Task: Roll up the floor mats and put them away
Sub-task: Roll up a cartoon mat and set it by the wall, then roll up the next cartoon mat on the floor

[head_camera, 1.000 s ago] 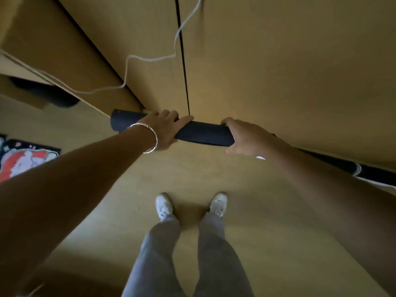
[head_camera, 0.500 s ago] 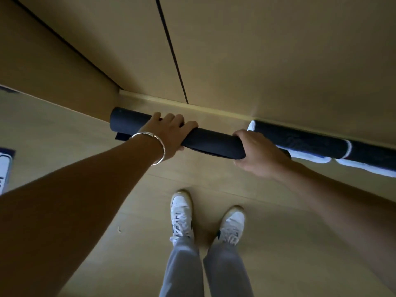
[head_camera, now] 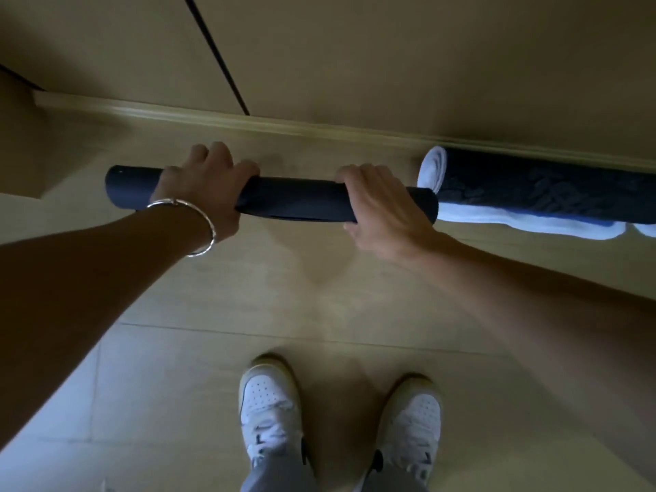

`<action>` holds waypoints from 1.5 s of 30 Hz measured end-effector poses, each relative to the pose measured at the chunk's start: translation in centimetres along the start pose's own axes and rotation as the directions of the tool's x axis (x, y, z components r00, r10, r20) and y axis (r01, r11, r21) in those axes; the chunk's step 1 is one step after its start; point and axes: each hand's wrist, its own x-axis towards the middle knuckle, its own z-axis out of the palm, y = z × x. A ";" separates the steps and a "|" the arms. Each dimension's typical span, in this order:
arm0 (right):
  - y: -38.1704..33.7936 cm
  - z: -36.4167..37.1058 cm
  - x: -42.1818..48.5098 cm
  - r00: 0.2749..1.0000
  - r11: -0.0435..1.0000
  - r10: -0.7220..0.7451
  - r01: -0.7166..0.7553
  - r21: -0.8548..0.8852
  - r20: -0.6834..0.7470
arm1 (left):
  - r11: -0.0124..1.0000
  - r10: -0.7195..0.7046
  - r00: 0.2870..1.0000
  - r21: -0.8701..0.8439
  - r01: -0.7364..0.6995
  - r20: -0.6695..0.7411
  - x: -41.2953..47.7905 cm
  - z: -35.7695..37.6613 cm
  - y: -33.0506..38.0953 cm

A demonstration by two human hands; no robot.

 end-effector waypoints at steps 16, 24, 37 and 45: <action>7.1 6.3 7.2 0.980 0.947 0.113 -0.157 -0.282 -0.164 | 0.996 0.011 0.969 0.083 0.010 -0.247 10.4 6.0 3.0; 4.6 3.8 2.2 0.969 0.962 0.207 -0.175 -0.211 0.138 | 0.994 0.037 0.997 -0.106 -0.030 0.073 6.8 3.0 4.3; -8.0 -15.5 -7.7 0.907 0.994 0.084 -0.107 0.031 0.412 | 0.960 0.232 0.940 -0.217 -0.179 0.252 -9.0 -15.6 6.0; -14.6 -31.5 -10.7 0.899 0.998 0.007 -0.034 0.052 0.438 | 0.970 0.182 0.958 -0.202 -0.137 0.224 -18.3 -29.4 0.2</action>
